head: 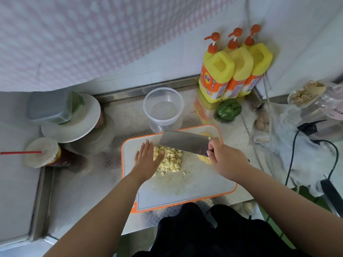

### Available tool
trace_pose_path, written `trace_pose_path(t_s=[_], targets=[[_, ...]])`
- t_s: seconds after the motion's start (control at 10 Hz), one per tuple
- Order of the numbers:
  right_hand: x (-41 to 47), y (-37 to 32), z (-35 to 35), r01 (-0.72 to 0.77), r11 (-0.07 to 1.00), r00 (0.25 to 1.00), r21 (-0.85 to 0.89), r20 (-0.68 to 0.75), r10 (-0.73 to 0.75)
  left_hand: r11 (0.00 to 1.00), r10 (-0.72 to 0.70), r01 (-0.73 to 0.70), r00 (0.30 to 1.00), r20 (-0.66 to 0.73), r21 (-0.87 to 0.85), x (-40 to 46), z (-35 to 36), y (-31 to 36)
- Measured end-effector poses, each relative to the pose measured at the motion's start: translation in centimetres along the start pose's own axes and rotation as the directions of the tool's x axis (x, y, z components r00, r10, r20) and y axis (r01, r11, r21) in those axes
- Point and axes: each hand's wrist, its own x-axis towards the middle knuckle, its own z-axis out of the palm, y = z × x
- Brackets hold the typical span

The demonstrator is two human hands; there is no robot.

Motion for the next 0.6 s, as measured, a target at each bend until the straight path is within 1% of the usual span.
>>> trace_pose_path(t_s=[0.1,0.2,0.3,0.4,0.5,0.6], targets=[[-0.5,-0.3,0.4,0.022,0.997,1.000,0.073,0.014,-0.023,0.628,-0.191,0.243,0.969,0.156,-0.739,-0.5,-1.5,1.0],[-0.8,-1.5,0.9,0.097,0.975,0.995,0.202,-0.045,-0.089,0.086,-0.129,0.329,0.940,0.317,-0.941,-1.2,-3.0,0.7],[-1.1,-3.2,2.4,0.147,0.947,0.989,0.285,-0.041,-0.142,0.195,-0.167,0.333,0.938,0.304,-0.922,-1.6,-3.2,0.6],[-1.5,-4.4,4.4,0.168,0.934,0.985,0.316,-0.007,-0.175,-0.324,-0.147,0.369,0.890,0.432,-0.871,-1.7,-2.8,1.8],[-1.8,-4.3,5.5,0.139,0.942,0.989,0.307,0.003,-0.147,0.594,-0.240,0.024,0.959,-0.148,-0.804,-2.8,-3.2,1.0],[-1.6,-3.4,5.7,0.036,0.966,0.999,0.255,-0.005,-0.036,-0.540,-0.162,0.317,0.870,0.466,-0.779,-4.9,-4.9,1.3]])
